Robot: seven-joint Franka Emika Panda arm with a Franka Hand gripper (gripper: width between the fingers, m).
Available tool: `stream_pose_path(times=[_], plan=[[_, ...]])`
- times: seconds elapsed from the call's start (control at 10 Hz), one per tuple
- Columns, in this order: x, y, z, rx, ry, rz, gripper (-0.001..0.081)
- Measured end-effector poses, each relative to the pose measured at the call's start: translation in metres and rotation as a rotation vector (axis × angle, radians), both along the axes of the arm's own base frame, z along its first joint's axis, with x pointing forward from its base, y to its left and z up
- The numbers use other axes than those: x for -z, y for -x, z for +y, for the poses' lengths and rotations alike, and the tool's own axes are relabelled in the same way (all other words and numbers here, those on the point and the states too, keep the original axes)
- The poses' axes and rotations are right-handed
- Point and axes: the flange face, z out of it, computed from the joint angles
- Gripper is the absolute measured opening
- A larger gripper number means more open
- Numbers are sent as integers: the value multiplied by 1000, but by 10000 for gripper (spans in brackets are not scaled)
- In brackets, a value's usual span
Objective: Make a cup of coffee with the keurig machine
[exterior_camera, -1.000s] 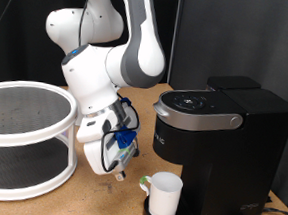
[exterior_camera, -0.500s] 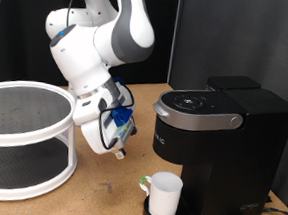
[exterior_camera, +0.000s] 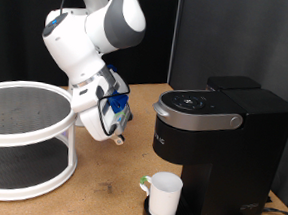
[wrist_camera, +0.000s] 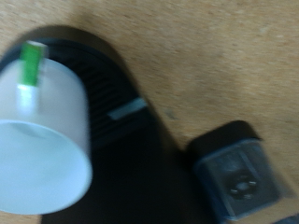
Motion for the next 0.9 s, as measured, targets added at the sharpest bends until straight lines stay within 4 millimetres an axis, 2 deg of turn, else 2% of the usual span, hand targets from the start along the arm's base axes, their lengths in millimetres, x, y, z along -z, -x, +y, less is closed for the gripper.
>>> stream_pose_path(times=[0.3, 0.9], plan=[[-30, 0, 5, -66, -73, -71, 805], [-113, -2, 9, -67, -127, -246, 805]])
